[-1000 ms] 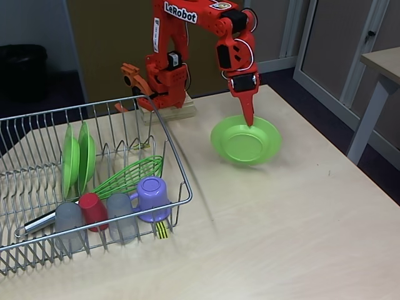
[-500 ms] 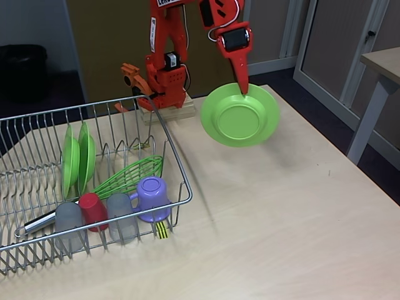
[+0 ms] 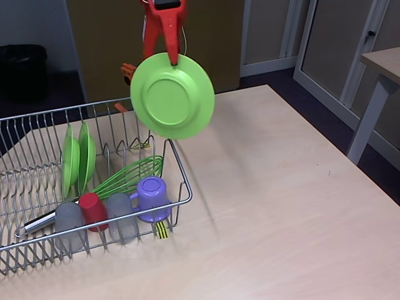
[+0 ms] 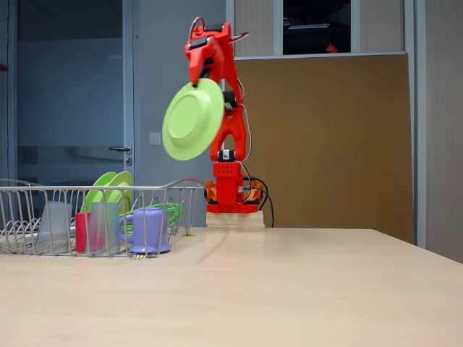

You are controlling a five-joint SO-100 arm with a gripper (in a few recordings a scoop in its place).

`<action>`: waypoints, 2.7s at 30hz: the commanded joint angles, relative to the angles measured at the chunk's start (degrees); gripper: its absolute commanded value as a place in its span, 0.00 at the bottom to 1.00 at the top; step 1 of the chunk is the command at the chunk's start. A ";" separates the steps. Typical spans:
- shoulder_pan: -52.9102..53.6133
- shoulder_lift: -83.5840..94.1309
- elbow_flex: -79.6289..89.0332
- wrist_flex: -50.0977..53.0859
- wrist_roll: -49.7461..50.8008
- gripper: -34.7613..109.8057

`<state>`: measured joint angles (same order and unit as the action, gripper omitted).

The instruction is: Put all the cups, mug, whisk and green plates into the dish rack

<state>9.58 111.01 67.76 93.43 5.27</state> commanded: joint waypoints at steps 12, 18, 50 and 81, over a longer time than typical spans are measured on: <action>18.46 6.33 28.92 -20.48 -3.96 0.24; 20.30 5.62 33.93 -24.26 -4.04 0.24; 31.99 16.17 69.43 -43.95 1.49 0.24; 20.21 43.07 70.49 -23.99 -2.81 0.38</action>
<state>32.43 150.12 140.36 68.20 0.44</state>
